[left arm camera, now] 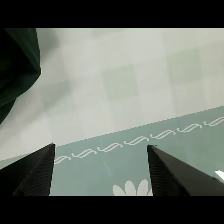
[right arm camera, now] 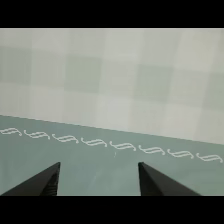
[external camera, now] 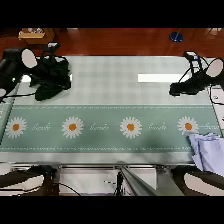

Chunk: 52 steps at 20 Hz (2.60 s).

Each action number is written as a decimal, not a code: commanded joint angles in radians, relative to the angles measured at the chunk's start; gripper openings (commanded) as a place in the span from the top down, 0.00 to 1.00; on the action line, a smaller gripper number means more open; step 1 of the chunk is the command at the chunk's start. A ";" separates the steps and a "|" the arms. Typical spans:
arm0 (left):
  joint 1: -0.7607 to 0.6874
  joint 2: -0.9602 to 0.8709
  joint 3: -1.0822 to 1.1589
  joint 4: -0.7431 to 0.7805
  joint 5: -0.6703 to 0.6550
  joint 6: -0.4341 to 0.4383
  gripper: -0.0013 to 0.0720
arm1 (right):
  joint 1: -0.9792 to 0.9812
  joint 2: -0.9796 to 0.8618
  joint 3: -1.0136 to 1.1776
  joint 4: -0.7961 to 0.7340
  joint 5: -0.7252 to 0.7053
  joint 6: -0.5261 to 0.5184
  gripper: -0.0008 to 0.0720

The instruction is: Fold the shirts.

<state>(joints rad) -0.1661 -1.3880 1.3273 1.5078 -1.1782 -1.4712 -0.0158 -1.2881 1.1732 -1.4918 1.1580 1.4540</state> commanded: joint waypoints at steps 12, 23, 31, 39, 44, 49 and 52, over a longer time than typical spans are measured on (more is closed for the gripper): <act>-0.001 0.000 0.000 0.000 0.000 0.000 0.08 | 0.000 0.000 0.001 0.000 0.000 0.000 0.24; -0.002 -0.012 0.000 -0.008 0.000 0.000 0.08 | 0.000 0.000 0.001 0.001 -0.060 0.000 0.24; 0.152 -0.027 0.077 0.209 0.441 -0.142 0.00 | 0.000 0.000 0.001 0.000 -0.071 0.000 0.24; 0.236 -0.236 0.077 0.180 0.417 -0.180 0.00 | 0.000 0.000 0.001 0.020 -0.067 0.002 0.24; 0.263 -0.340 0.077 0.183 0.458 -0.180 0.00 | 0.000 0.000 0.001 0.020 -0.066 0.002 0.24; 0.278 -0.385 0.077 0.183 0.462 -0.180 0.94 | 0.000 0.000 0.001 0.020 -0.066 0.002 0.24; 0.271 -0.356 0.121 0.178 0.422 -0.180 0.95 | 0.000 0.000 0.001 0.019 -0.065 0.001 0.24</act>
<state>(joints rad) 0.1062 -1.7538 1.4185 1.6894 -0.7322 -1.6524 -0.0158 -1.2881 1.1732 -1.4719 1.0927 1.4551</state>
